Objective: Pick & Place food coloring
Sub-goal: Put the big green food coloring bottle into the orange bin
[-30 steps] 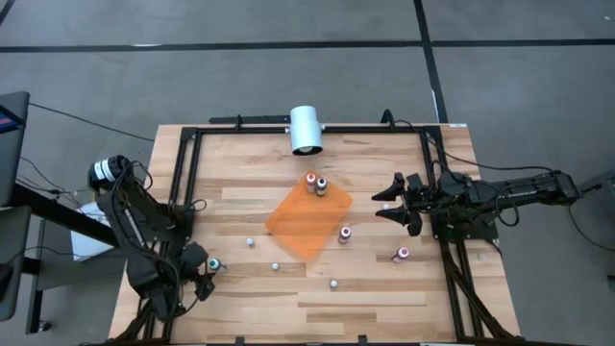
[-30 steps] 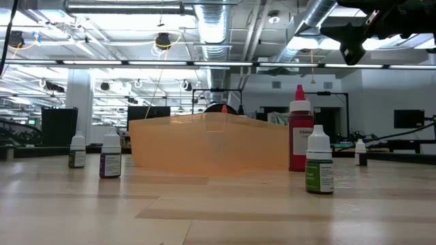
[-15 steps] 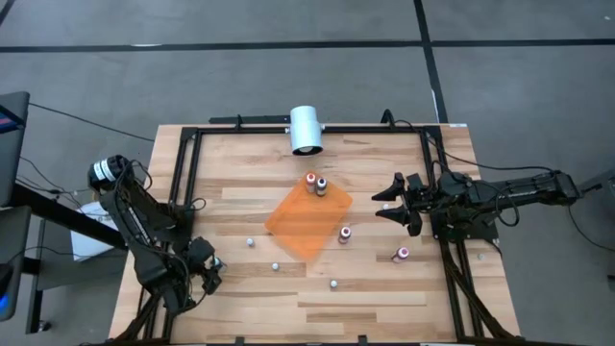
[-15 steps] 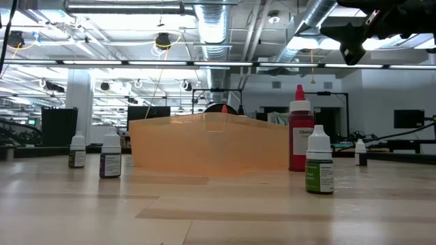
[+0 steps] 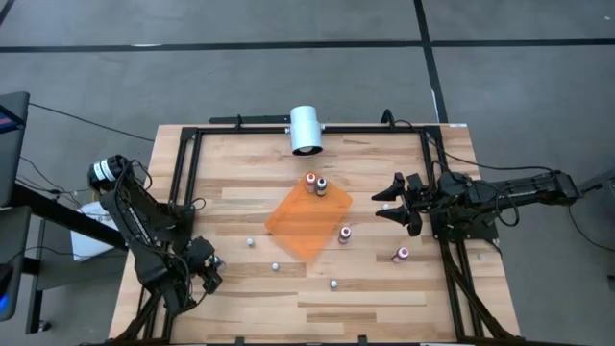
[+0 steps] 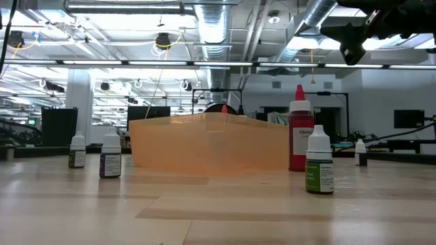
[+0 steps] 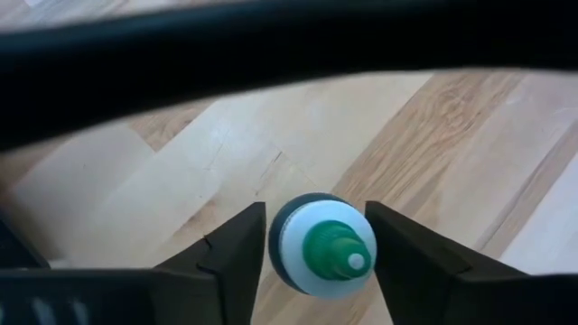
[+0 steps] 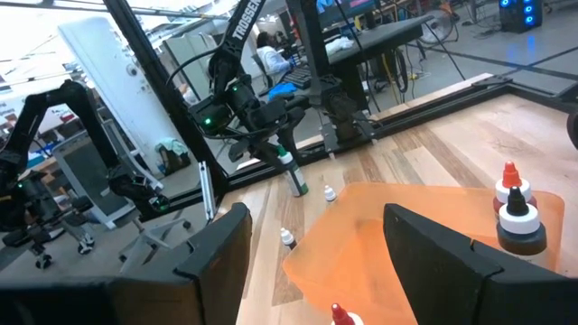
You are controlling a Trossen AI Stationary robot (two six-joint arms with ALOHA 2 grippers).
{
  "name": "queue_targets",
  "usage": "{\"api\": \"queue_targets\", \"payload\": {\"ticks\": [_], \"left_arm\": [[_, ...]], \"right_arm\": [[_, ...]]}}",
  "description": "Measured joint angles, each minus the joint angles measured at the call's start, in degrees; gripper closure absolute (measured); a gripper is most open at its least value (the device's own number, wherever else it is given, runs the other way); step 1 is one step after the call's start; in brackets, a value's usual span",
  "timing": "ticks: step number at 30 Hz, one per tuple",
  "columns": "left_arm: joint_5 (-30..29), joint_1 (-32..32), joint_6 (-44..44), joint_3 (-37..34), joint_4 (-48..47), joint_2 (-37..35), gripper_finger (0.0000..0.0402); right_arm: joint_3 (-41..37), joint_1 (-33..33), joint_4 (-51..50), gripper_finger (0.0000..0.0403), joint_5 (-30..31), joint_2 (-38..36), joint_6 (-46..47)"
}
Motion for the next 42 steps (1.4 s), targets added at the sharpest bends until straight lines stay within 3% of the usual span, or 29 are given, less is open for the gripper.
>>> {"api": "queue_targets", "payload": {"ticks": [6,19,25,30,35,42], "left_arm": [[-0.2,0.0,-0.2,0.1,0.4,-0.1,0.0258],[-2.7,0.0,-2.6,0.7,0.0,-0.1,0.0259],[-9.7,0.0,-3.1,3.6,-4.2,-2.4,0.0259],[-20.7,0.0,-1.9,6.1,-7.2,-6.9,0.0258],[-32.0,0.0,4.7,6.3,-5.1,-12.7,0.0257],[-39.6,0.0,17.7,6.4,0.8,-19.4,0.0256]], "right_arm": [[0.0,0.0,0.0,0.0163,0.0,0.0,0.0],[0.0,0.0,0.0,0.0163,0.0,0.0,0.0],[0.0,0.0,0.0,0.0163,0.0,0.0,0.0],[0.0,0.0,0.0,0.0163,0.0,0.0,0.0],[0.0,0.0,0.0,0.0163,0.0,0.0,0.0],[0.0,0.0,0.0,0.0163,0.0,0.0,-0.6]]}}
